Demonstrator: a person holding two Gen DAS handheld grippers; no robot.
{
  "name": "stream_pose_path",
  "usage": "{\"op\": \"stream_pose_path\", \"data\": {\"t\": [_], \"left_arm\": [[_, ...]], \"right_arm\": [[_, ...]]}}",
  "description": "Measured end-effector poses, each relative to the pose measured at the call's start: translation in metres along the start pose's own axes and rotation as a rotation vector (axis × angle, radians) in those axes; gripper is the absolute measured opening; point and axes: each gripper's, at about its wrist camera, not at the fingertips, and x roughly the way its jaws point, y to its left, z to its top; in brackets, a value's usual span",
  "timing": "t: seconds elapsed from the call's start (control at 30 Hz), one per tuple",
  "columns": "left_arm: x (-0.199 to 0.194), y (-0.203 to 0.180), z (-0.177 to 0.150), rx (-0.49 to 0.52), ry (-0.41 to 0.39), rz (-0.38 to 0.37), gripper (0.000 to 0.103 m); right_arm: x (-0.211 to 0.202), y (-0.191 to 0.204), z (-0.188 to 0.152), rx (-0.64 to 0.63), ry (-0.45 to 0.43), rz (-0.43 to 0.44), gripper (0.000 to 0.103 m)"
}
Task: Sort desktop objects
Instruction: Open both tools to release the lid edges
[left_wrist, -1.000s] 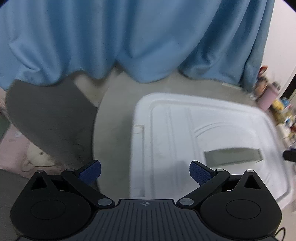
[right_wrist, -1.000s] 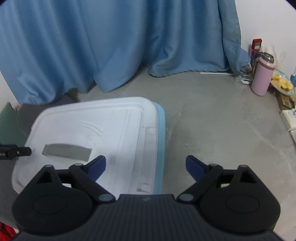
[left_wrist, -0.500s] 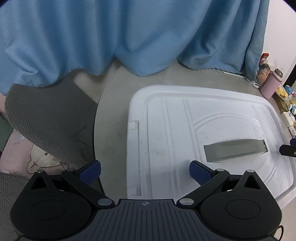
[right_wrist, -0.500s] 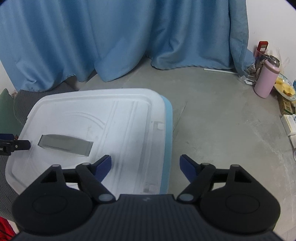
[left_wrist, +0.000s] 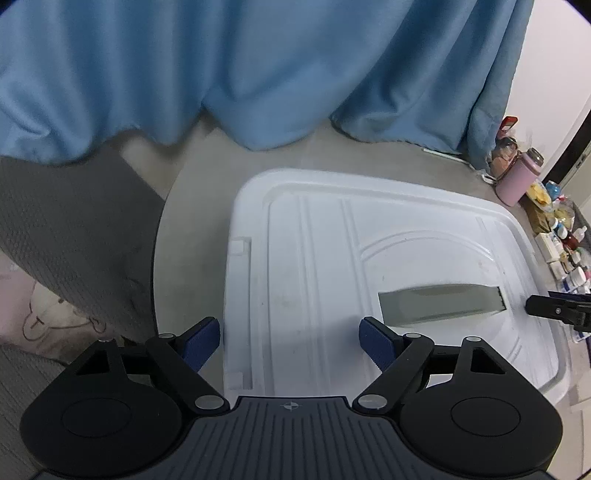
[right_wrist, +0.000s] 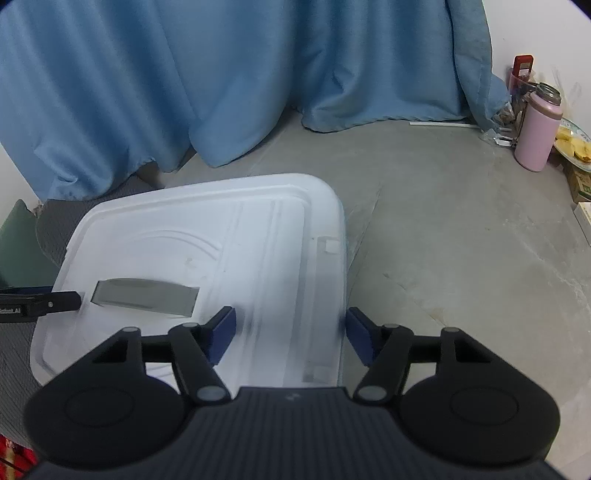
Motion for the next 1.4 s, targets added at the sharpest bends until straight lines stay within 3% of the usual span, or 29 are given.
{"op": "stream_pose_path", "data": {"t": [0.1,0.2,0.5,0.67,0.93,1.03,1.17,1.4], "left_arm": [[0.002,-0.006,0.002,0.01,0.001,0.011,0.084],[0.006,-0.009,0.004,0.022,0.008,0.022,0.084],[0.012,-0.014,0.014,0.026,-0.005,0.052,0.084],[0.012,-0.012,0.016,0.0,-0.002,0.048,0.084],[0.006,-0.029,0.008,0.048,-0.012,0.095,0.088],[0.005,-0.028,0.006,0.034,-0.019,0.104,0.089],[0.004,-0.034,0.001,0.061,-0.049,0.158,0.097],[-0.002,-0.041,-0.002,0.033,-0.087,0.207,0.098]], "right_arm": [[0.0,-0.001,0.001,-0.002,-0.005,-0.008,0.062],[0.005,-0.003,0.003,-0.007,0.003,-0.036,0.051],[0.012,-0.01,0.011,0.004,0.0,-0.027,0.053],[0.01,-0.013,0.01,0.018,0.005,-0.023,0.058],[0.008,-0.009,0.0,-0.007,0.019,-0.073,0.088],[0.01,-0.014,-0.003,0.004,0.011,-0.068,0.094],[0.011,-0.019,-0.007,0.013,-0.004,-0.048,0.097],[0.004,-0.015,-0.01,-0.018,-0.039,-0.043,0.096]]}}
